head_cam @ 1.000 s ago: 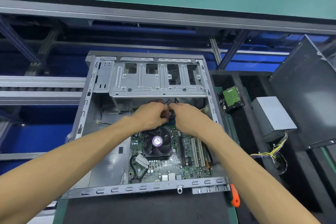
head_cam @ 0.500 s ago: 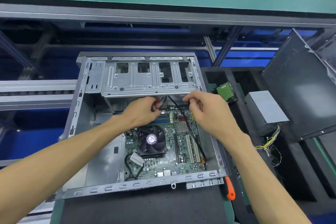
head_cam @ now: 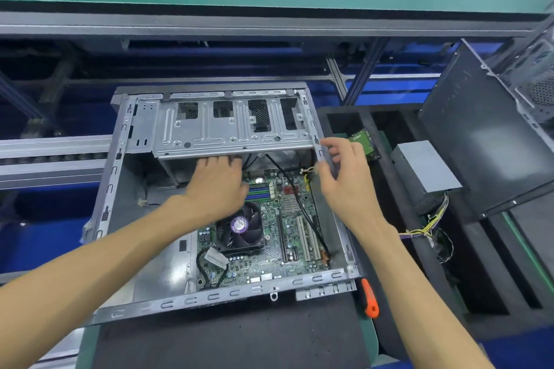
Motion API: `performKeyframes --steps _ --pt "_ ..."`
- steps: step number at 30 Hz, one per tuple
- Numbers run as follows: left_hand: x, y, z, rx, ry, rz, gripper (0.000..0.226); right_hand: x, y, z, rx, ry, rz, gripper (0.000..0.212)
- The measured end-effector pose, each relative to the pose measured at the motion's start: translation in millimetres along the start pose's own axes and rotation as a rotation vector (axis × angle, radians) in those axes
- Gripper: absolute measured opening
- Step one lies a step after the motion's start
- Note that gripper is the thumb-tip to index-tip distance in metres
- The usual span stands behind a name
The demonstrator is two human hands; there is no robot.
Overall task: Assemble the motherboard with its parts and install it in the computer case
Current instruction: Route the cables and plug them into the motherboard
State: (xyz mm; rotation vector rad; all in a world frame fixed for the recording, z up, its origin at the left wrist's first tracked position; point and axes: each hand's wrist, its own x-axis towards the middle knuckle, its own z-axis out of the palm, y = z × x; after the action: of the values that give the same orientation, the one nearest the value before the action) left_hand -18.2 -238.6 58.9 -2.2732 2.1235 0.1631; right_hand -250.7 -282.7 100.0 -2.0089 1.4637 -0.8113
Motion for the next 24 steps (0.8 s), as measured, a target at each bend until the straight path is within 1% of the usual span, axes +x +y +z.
performKeyframes --steps 1,2,3,5,7,8,9,11,13,15,18,22,24 --pt "-2.7 9.2 -1.3 -0.104 0.027 0.038 0.042 -1.5 1.1 1.9 0.029 -0.005 0.025 0.034" --pt "-3.9 20.0 -3.2 -0.264 0.027 0.049 0.041 -2.6 1.8 3.6 0.049 -0.006 0.041 0.034" --pt "-2.4 31.9 -5.4 -0.407 -0.016 0.03 0.038 -3.3 1.9 4.9 0.058 -0.003 0.049 0.034" --pt "7.2 55.4 -5.1 -0.689 -0.215 -0.098 0.031 -3.4 1.6 6.0 0.063 0.003 0.052 0.034" --pt "16.3 74.8 -3.0 -1.114 -0.451 -0.303 0.027 -2.8 1.4 5.2 0.074 0.008 0.057 0.033" --pt "19.1 81.5 -3.4 -1.299 -0.515 -0.386 0.026 -2.8 1.5 4.9 0.079 0.01 0.061 0.033" --pt "21.7 85.9 -3.3 -1.427 -0.532 -0.431 0.021 -2.9 2.0 4.5 0.082 0.011 0.065 0.033" --pt "27.0 89.7 -4.6 -1.565 -0.467 -0.444 0.006 -3.0 3.2 4.7 0.084 0.013 0.066 0.033" --pt "29.1 92.1 -8.2 -1.677 -0.369 -0.478 0.01 -2.5 4.1 6.4 0.088 0.027 0.063 0.034" --pt "28.3 96.4 -11.5 -1.746 -0.311 -0.532 0.012 -2.1 5.0 8.5 0.088 0.046 0.059 0.034" --pt "23.8 105.3 -10.1 -1.783 -0.248 -0.574 0.026 -2.7 7.6 9.9 0.091 0.049 0.051 0.033" --pt "22.9 108.4 -6.8 -1.861 -0.133 -0.676 0.016 -2.5 8.7 10.8 0.101 0.047 0.042 0.033" --pt "24.5 109.4 -5.4 -1.863 -0.09 -0.686 0.016 -2.2 8.4 11.3 0.108 0.047 0.043 0.033"
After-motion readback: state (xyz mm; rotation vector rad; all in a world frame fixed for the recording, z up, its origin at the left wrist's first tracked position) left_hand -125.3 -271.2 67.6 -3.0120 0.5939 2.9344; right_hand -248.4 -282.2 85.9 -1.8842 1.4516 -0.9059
